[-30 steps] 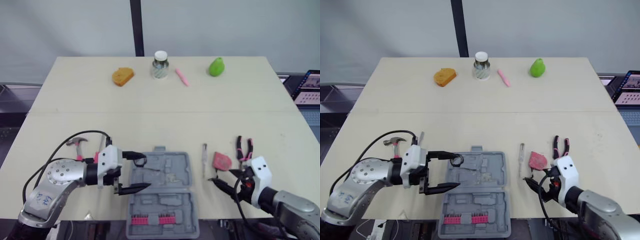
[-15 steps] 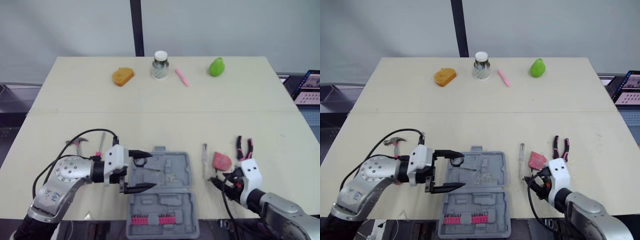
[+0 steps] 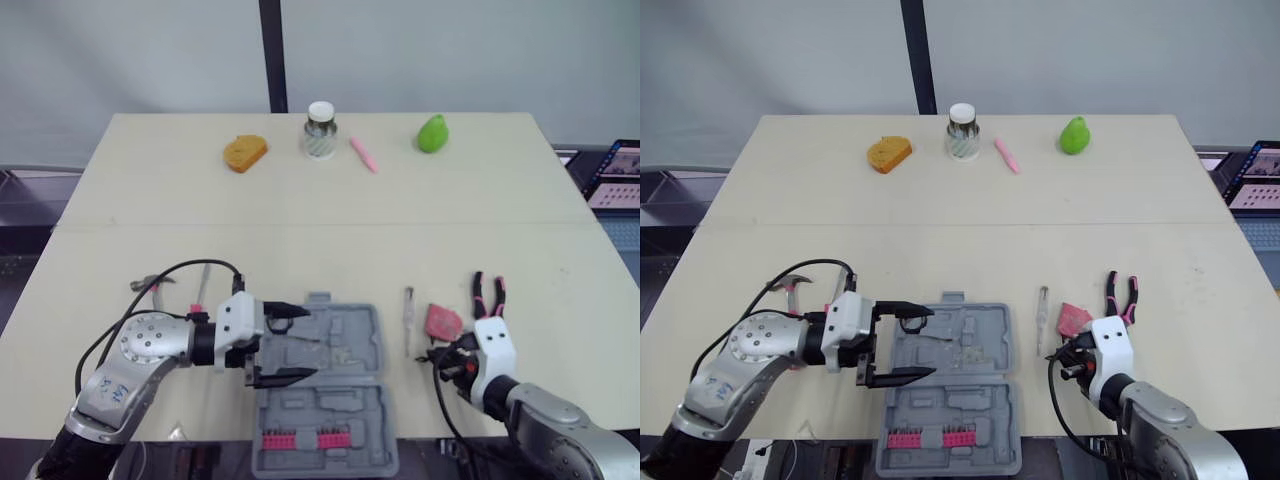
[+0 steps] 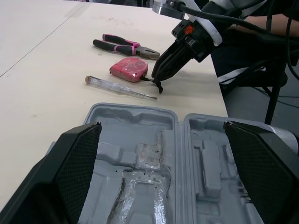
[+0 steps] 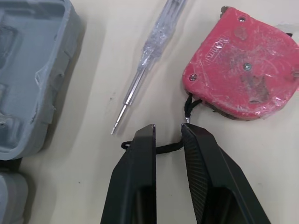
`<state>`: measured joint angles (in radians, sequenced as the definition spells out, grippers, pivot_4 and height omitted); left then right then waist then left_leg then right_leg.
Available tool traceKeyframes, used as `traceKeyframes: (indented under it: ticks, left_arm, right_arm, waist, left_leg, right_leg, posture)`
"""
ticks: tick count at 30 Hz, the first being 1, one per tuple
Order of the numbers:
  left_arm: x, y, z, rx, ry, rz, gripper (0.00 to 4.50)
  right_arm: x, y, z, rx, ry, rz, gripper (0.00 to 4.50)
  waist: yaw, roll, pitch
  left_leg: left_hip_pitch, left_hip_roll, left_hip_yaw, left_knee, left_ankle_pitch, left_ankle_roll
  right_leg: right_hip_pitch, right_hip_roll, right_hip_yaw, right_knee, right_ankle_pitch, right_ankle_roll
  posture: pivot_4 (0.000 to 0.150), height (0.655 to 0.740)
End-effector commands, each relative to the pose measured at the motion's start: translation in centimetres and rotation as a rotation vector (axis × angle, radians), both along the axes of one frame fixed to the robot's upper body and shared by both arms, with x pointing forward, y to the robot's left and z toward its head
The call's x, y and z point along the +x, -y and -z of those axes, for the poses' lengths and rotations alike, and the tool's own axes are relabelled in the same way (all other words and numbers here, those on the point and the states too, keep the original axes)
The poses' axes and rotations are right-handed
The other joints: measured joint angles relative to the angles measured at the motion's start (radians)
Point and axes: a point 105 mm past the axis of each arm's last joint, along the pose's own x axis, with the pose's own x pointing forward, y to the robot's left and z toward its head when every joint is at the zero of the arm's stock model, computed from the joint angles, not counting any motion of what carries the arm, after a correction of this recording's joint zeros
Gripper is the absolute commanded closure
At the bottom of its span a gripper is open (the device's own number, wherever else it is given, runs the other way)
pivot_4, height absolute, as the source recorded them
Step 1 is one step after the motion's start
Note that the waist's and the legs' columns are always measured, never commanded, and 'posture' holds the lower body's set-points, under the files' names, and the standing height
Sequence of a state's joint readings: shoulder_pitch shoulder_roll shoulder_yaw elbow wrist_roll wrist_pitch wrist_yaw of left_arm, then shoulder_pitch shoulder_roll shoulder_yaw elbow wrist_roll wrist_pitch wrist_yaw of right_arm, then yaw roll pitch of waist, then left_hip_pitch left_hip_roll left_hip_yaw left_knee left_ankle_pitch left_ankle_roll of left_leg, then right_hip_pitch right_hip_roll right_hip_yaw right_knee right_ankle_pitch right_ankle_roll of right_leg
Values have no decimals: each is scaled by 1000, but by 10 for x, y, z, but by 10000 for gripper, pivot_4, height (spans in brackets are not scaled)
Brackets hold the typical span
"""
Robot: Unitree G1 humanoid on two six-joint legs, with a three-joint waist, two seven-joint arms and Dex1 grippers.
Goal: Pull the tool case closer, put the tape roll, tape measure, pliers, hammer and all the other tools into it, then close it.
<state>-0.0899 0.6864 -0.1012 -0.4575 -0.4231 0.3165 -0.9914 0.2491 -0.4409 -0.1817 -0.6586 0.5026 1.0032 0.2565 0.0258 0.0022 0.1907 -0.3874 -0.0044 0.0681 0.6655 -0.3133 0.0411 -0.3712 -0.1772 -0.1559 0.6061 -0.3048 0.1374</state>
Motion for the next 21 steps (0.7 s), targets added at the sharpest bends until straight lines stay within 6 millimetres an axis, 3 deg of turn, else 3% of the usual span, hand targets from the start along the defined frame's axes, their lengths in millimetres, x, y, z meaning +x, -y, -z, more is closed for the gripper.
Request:
traceKeyframes:
  ticks: [1,21]
  left_arm:
    - [-3,5,-2,-5,25,22,0]
    - [-3,9,-3,-11,30,35,0]
  right_arm:
    - [4,6,-4,-27,27,20,35571]
    - [8,1,6,-32,13,34,35571]
  waist:
    - [0,0,0]
    - [0,0,0]
  left_leg:
    - [0,0,0,0,0,0]
    - [0,0,0,0,0,0]
  right_leg:
    - [0,0,0,0,0,0]
    - [0,0,0,0,0,0]
  posture:
    - [1500,7400]
    - [1500,7400]
